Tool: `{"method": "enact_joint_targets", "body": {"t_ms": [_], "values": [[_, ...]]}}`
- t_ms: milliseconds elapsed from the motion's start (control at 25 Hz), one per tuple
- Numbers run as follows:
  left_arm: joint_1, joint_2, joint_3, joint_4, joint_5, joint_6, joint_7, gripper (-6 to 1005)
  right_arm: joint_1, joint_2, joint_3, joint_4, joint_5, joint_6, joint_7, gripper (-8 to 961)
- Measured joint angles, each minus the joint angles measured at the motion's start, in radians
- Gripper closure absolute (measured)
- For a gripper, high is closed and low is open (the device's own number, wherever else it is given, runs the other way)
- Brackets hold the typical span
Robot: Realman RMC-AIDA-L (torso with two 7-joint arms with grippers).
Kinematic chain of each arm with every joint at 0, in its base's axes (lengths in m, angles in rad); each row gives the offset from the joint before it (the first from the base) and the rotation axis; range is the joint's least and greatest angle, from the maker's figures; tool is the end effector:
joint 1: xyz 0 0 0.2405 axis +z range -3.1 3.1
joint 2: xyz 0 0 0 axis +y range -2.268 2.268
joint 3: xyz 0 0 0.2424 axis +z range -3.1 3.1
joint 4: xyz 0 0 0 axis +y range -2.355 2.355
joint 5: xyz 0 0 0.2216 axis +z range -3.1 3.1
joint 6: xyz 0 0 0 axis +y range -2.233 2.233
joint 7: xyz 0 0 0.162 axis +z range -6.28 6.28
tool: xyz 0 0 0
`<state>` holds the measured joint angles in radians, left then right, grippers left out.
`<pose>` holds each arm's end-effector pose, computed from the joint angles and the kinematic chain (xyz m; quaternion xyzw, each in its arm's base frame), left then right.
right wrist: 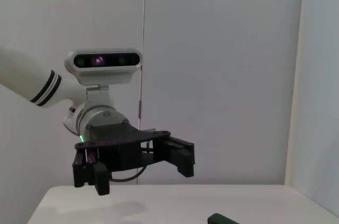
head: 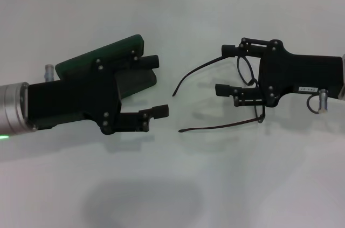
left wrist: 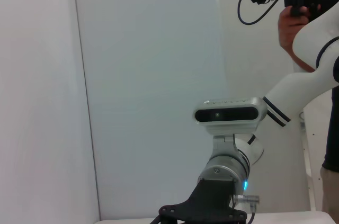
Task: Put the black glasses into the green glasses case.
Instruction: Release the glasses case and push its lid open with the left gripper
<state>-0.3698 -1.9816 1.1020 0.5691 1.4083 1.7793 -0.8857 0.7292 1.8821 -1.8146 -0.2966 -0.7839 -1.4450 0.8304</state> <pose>-0.2344 0.2843 0.0090 -0.9156 0.0128 -0.3826 0.1233 0.1798 0.3576 -0.0405 -0.9442 -0.0203 0.3160 0.0909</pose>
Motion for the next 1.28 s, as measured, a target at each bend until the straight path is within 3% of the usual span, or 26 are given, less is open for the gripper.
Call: {"method": "enact_joint_targets", "body": {"t_ms": [440,600,720,800,880,1040,1080,1120,1160,1240,1280], "values": [[-0.017,-0.017,-0.029,-0.006,-0.013,-0.044,-0.038,152,0.004,0.0,-0.001,-0.001,-0.001,0.03,-0.011,180],[-0.064,-0.025,-0.124,-0.027,-0.011,-0.15,-0.163,152,0.003,0.001,-0.001,-0.001,-0.019,0.042,-0.011,182],[-0.099,-0.009,-0.134,0.025,0.033,-0.265,-0.309,151,-0.002,0.002,-0.001,-0.001,-0.024,0.043,-0.011,183],[-0.125,0.006,-0.134,0.088,0.119,-0.343,-0.441,151,-0.005,0.002,0.0,-0.001,-0.024,0.043,-0.011,184],[-0.154,0.021,-0.135,0.183,0.293,-0.428,-0.644,152,-0.008,0.002,0.0,0.002,-0.024,0.044,-0.009,185],[-0.176,0.019,-0.135,0.335,0.591,-0.477,-0.88,153,-0.016,0.002,0.0,0.008,-0.025,0.045,-0.01,187],[-0.176,0.019,-0.135,0.335,0.591,-0.477,-0.88,153,-0.019,0.002,0.0,0.008,-0.025,0.045,-0.01,187],[-0.175,-0.005,-0.133,0.417,0.727,-0.478,-0.946,153,-0.022,0.001,0.0,0.008,-0.025,0.045,-0.011,188],[-0.175,-0.005,-0.133,0.417,0.727,-0.478,-0.946,153,-0.024,0.001,0.0,0.007,-0.025,0.046,-0.011,188],[-0.171,-0.046,-0.136,0.493,0.877,-0.481,-0.994,154,-0.024,-0.001,0.0,0.006,-0.025,0.046,-0.011,189],[-0.171,-0.052,-0.135,0.499,0.899,-0.481,-1.0,154,-0.024,-0.002,0.0,0.005,-0.025,0.046,-0.011,190]]}}
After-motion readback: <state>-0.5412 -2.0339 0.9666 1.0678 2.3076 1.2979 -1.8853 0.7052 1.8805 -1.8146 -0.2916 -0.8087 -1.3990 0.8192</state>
